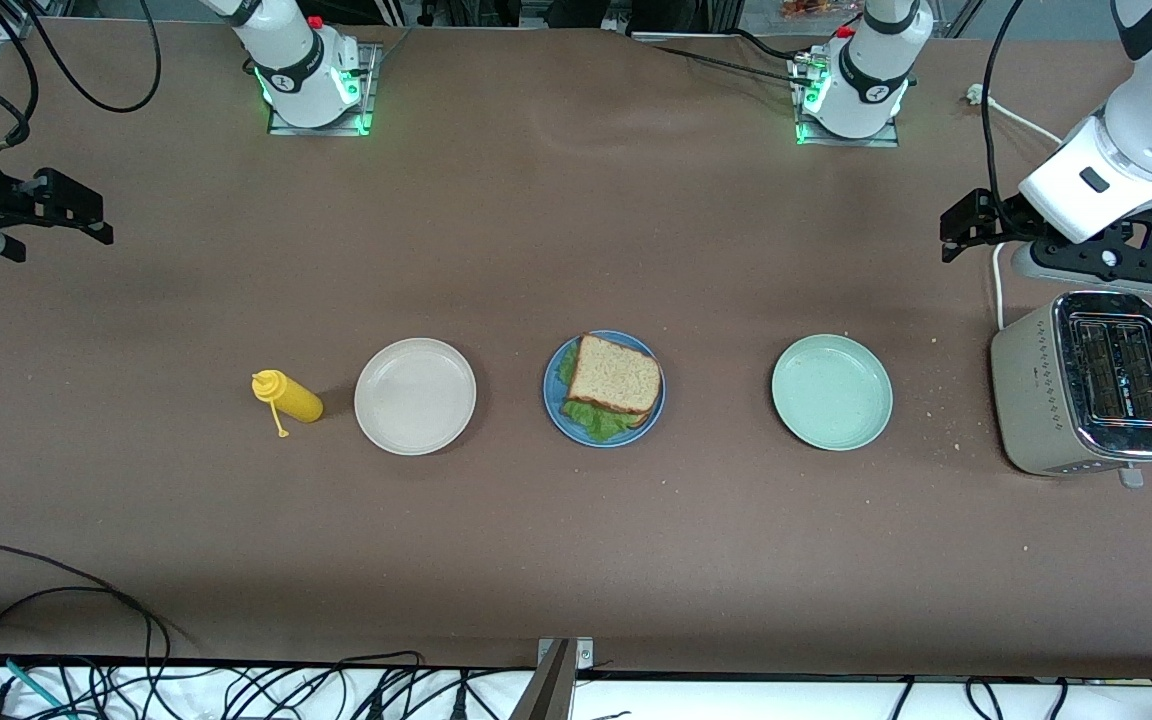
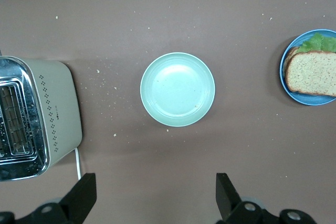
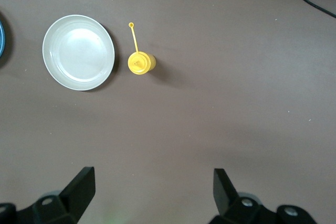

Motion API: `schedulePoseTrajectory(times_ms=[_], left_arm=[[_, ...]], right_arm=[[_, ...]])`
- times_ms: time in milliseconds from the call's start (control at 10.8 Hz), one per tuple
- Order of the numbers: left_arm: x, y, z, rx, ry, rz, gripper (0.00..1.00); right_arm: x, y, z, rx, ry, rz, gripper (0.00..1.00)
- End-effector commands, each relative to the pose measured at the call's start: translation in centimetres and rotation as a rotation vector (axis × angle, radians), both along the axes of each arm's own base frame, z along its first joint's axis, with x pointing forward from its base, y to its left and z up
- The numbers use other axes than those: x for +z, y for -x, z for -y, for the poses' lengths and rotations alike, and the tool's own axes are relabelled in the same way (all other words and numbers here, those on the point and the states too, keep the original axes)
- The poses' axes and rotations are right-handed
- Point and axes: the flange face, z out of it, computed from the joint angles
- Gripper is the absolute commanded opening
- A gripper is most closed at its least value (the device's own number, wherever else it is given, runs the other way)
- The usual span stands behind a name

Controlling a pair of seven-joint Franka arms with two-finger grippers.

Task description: Make sandwich in blue plate with both arms

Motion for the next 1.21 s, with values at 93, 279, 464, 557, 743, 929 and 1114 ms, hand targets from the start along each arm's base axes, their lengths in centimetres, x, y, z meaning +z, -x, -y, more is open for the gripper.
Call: schedulePoseTrajectory(times_ms=[93,279,464,557,743,929,1114], left_arm=[[0.4,0.0,0.1,0.003,-0.03,0.019,1.0],[0.4,0.0,0.1,0.003,-0.03,0.019,1.0],[0.4,0.0,0.1,0.004,-0.032,0.019,1.0],[0.4,0.0,0.1,0.003,-0.032,0.019,1.0],[0.4,0.0,0.1,0.003,-0.032,0.019,1.0],[0.4,0.0,0.1,0.003,-0.032,0.019,1.0],[0.4,0.0,0.1,0.004,-0.032,0.019,1.0]], right_arm=[[0.6,-0.3,0.2,0.006,0.0,0.004,1.0],[0.6,-0.3,0.2,0.004,0.0,0.002,1.0],[0.5,-0.2,0.3,-0.007,-0.028,-0.001,1.0],[0.5,-0.2,1.1,-0.021,-0.041,-0.005,1.0],[0.7,-0.1,1.1,-0.021,-0.041,-0.002,1.0],[1.5,-0.1,0.8,-0.021,-0.041,0.014,1.0],[2.3,-0.3,0.5,-0.011,-0.032,0.033,1.0]])
